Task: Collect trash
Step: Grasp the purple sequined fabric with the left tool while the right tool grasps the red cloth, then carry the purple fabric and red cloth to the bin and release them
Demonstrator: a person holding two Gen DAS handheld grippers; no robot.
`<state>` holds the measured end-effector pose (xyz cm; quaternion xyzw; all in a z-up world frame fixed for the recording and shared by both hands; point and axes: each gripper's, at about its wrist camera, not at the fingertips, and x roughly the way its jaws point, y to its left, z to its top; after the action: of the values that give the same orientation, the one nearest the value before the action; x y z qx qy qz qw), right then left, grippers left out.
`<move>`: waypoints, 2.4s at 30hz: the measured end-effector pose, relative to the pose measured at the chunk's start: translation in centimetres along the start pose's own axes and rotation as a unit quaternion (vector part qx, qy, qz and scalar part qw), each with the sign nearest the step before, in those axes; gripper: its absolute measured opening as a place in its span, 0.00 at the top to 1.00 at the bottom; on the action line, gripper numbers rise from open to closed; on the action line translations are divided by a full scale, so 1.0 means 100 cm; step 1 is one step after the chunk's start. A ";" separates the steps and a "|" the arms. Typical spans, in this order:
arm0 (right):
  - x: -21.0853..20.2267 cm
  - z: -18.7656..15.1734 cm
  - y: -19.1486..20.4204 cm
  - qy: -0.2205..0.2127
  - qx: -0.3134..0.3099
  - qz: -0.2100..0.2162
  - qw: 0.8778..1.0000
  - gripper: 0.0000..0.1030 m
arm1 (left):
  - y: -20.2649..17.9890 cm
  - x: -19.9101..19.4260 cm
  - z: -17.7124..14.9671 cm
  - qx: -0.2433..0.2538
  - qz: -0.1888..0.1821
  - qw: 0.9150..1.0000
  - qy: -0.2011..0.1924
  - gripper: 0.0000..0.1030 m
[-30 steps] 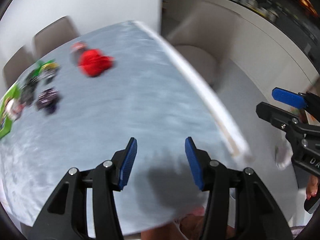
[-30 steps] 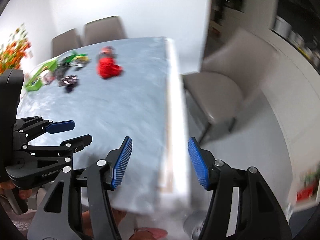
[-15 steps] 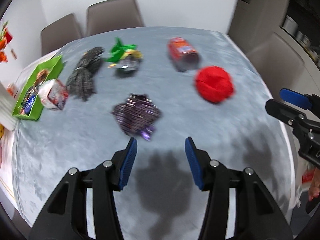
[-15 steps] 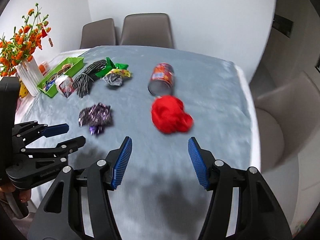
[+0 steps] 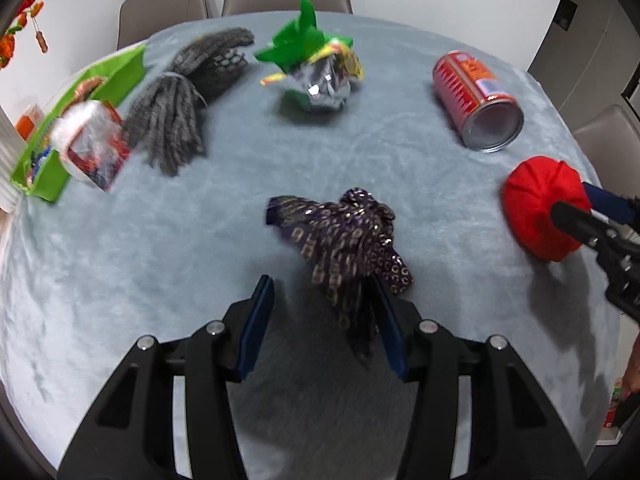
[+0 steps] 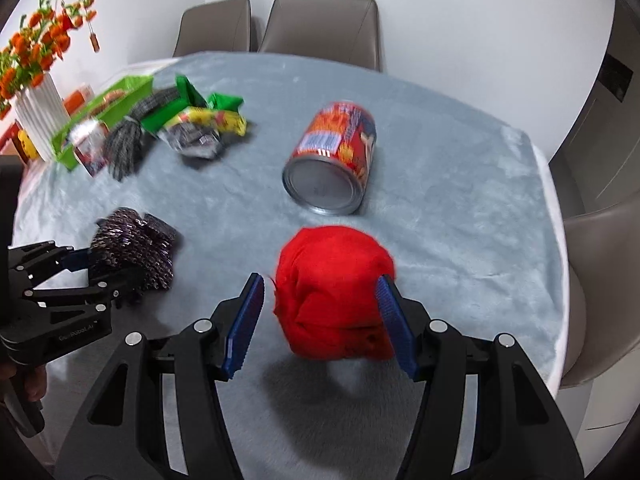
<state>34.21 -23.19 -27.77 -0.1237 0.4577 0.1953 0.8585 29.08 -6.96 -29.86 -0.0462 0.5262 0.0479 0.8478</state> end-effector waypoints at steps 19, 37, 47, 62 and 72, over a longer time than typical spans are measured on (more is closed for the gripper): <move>0.007 0.002 -0.007 0.004 -0.008 0.009 1.000 0.62 | -0.031 -0.003 0.006 0.018 -0.012 1.000 -0.019 0.86; -0.016 0.002 0.014 -0.008 -0.005 0.016 1.000 0.62 | -0.018 -0.040 -0.004 0.018 -0.027 0.999 -0.043 0.89; -0.054 -0.012 0.016 -0.021 0.032 -0.011 0.999 0.62 | -0.032 -0.069 -0.012 0.070 -0.055 0.995 -0.054 0.89; -0.155 -0.113 -0.021 -0.041 0.194 -0.125 0.972 0.62 | -0.146 -0.117 -0.067 0.283 -0.163 0.944 -0.047 0.89; -0.273 -0.263 -0.071 -0.059 0.331 -0.231 0.913 0.62 | -0.281 -0.176 -0.171 0.441 -0.246 0.861 -0.057 0.89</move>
<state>4.25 -45.82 -19.25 0.0771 0.4034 -0.1641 0.8969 9.78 -37.63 -20.83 0.2076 0.4145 -0.3972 0.7920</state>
